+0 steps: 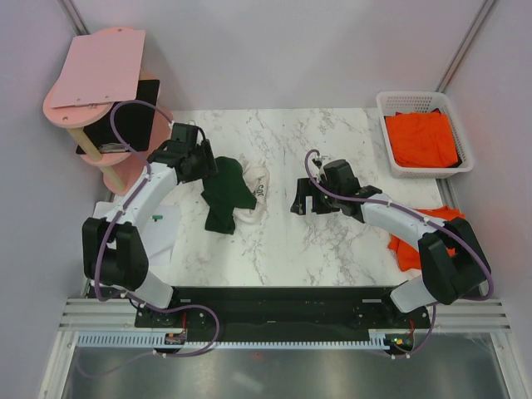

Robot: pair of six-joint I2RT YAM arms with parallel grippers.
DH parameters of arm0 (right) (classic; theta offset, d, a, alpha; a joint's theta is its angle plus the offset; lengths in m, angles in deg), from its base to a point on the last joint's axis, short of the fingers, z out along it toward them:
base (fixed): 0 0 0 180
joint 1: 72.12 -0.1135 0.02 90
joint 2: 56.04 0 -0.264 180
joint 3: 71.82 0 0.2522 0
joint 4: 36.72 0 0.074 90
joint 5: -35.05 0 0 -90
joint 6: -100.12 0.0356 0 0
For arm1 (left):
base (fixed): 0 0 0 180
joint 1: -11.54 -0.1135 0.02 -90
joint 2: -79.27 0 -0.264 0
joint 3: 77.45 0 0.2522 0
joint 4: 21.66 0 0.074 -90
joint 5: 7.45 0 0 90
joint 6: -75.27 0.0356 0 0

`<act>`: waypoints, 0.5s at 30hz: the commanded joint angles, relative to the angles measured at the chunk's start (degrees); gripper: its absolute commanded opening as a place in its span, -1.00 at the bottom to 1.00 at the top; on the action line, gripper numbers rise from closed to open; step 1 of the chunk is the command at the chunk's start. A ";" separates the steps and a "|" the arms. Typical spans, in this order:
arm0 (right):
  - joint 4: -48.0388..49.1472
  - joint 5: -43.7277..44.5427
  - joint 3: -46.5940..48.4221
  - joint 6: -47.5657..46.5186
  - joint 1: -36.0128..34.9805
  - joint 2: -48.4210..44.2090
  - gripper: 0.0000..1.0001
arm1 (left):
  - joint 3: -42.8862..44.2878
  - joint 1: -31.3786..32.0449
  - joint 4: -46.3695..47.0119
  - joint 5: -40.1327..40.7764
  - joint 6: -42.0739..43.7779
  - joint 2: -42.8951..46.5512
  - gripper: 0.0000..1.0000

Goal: Fold and stack the t-shirts

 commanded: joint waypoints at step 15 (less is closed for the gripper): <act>2.41 -0.58 -0.60 0.75 0.08 -0.68 0.96 | 3.17 1.00 1.40 -7.58 -1.20 5.34 -0.96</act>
